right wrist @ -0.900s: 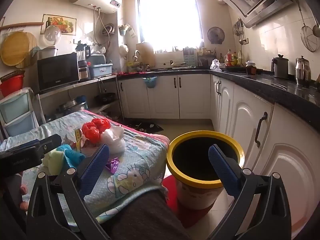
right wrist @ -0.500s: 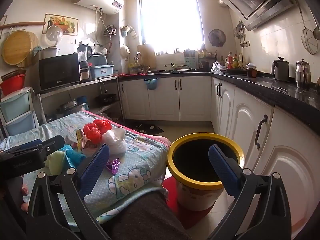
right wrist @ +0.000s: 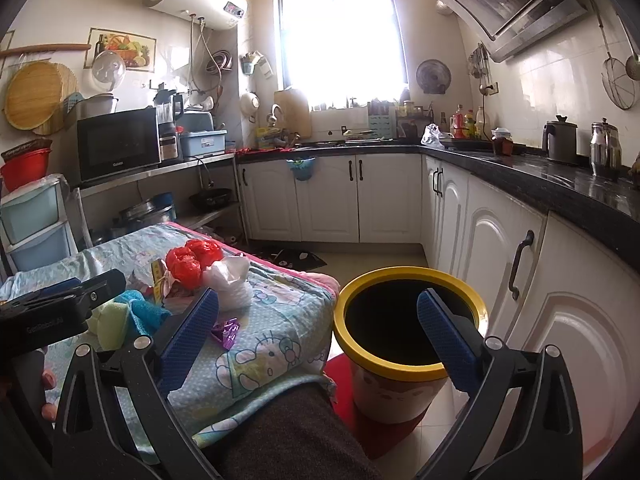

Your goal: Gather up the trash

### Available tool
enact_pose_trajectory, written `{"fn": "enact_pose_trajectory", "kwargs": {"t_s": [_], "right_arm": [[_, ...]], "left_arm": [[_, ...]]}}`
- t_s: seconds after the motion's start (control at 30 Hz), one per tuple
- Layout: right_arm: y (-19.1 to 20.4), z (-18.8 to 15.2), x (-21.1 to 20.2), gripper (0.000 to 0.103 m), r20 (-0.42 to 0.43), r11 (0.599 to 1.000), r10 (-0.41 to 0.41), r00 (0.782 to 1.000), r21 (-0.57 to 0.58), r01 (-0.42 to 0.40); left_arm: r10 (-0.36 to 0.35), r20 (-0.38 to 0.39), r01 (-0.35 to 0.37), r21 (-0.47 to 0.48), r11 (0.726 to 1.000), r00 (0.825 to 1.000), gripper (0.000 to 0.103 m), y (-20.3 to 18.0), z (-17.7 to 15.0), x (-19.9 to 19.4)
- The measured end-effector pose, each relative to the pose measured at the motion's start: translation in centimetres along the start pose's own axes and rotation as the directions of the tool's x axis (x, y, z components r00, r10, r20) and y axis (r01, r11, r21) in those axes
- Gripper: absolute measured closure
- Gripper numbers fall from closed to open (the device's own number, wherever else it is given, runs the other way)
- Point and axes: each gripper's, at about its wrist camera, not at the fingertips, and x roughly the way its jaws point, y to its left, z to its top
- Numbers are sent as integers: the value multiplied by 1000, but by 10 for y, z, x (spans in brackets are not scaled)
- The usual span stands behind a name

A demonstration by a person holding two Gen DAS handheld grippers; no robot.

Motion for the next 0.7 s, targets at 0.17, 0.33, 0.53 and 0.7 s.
{"fn": "enact_pose_trajectory", "kwargs": {"t_s": [0.17,0.33,0.53,0.7], "right_arm": [[-4,0,2,6,-4,1000,-1,1000,11,1],[-4,0,2,6,-3,1000,-2,1000,11,2],[-4,0,2,6,-3,1000,-3,1000,11,3],[-4,0,2,6,-2,1000,-1,1000,11,1]], "left_arm": [[2,5,-2,1,1000,1000,11,1,0,0],[1,1,-1,1,1000,1000,11,1,1,0],[-2,2,2,3,1000,1000,11,0,1,0],[-2,2,2,2,1000,1000,11,0,0,0]]}}
